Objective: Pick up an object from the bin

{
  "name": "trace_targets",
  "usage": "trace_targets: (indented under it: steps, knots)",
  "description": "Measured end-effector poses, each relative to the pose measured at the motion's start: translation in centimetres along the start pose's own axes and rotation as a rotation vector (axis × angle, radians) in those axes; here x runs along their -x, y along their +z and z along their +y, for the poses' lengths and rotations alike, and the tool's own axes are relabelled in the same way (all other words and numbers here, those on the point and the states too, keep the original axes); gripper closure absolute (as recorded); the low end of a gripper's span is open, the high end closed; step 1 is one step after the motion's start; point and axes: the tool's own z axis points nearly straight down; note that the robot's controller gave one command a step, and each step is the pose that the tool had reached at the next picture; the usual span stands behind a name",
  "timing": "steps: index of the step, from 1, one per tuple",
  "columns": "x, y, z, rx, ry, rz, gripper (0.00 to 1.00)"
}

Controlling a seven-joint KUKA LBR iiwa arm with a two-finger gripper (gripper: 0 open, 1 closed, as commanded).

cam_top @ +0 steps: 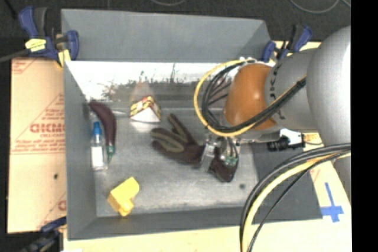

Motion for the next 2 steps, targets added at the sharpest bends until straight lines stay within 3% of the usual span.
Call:
trace_targets:
  steps: [2]
  knots:
    - [-0.14, -0.64, 0.17, 0.001, 0.016, 0.000, 1.00]
